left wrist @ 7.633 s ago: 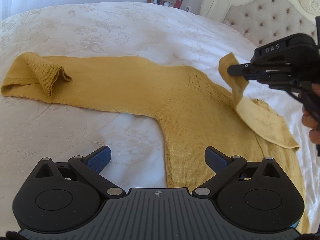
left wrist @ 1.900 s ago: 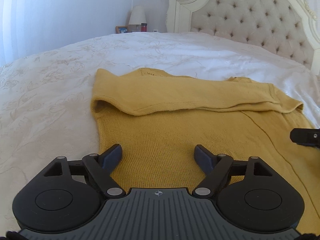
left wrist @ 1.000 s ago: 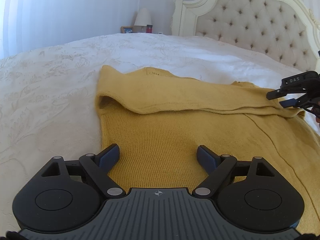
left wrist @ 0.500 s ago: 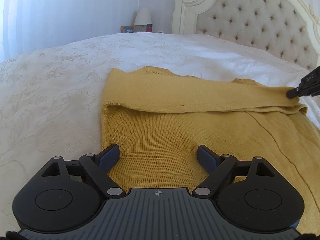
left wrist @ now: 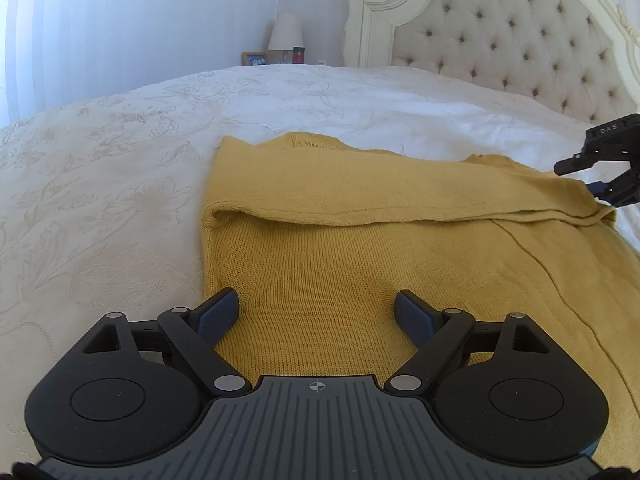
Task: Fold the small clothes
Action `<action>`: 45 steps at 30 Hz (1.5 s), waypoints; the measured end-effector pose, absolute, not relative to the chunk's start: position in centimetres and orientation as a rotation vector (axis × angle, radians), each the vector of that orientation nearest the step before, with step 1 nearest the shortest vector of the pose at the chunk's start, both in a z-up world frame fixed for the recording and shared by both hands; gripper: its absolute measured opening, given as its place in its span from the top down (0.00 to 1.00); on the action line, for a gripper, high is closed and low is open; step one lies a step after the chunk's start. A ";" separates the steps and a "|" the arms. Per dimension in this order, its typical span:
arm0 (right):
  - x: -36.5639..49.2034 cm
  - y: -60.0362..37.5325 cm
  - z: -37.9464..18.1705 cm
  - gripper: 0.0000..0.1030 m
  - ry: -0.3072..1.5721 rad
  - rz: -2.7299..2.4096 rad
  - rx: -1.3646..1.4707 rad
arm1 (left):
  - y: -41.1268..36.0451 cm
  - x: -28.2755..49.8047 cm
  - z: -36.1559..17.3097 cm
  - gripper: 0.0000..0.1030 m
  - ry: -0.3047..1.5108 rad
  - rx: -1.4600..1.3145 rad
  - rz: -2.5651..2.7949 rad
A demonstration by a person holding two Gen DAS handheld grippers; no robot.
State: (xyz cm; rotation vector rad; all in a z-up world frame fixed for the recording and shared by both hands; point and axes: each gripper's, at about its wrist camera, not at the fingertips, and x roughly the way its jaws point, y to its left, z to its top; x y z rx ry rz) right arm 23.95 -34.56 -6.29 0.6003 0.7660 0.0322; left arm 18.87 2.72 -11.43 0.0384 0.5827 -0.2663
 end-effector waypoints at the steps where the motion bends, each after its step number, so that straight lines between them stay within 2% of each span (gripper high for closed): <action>1: 24.2 -34.7 -6.4 0.46 0.765 0.032 0.623 | 2.7 18.9 -11.4 0.17 0.583 0.038 -0.266; 8: 25.1 -34.5 -5.9 0.48 0.714 0.039 0.608 | 2.7 18.9 -11.5 0.17 0.583 0.039 -0.266; 9: 25.2 -34.4 -5.9 0.61 0.715 0.040 0.586 | 2.8 18.9 -11.5 0.17 0.583 0.039 -0.266; 10: 25.4 -34.2 -5.8 0.92 0.727 0.038 0.554 | 2.7 18.9 -11.5 0.17 0.583 0.039 -0.266; 11: 25.5 -33.8 -5.7 0.89 0.739 0.024 0.506 | 2.7 18.9 -11.5 0.17 0.583 0.039 -0.266; 17: 24.8 -33.4 -4.5 0.91 0.647 -0.044 0.343 | 2.8 18.9 -11.5 0.17 0.583 0.039 -0.266; 20: 25.6 -33.4 -5.1 0.91 0.702 -0.085 0.276 | 2.8 18.9 -11.5 0.16 0.584 0.041 -0.266; 23: 26.3 -32.9 -6.4 0.83 0.770 -0.117 0.221 | 2.9 19.0 -11.6 0.16 0.585 0.045 -0.265; 24: 26.2 -32.9 -6.5 0.76 0.768 -0.126 0.221 | 2.9 19.0 -11.6 0.16 0.586 0.047 -0.264; 25: 25.7 -33.0 -6.4 0.70 0.748 -0.139 0.229 | 2.9 19.1 -11.6 0.16 0.586 0.049 -0.264; 29: 22.8 -32.9 -5.0 0.63 0.674 -0.156 0.247 | 2.8 19.2 -11.6 0.16 0.588 0.057 -0.264; 33: 19.3 -31.8 -3.5 0.45 0.642 -0.120 0.245 | 2.6 19.3 -11.5 0.16 0.591 0.068 -0.262; 45: 7.9 -27.3 -2.5 0.33 0.731 -0.032 0.260 | 2.3 19.5 -10.4 0.16 0.671 0.107 -0.281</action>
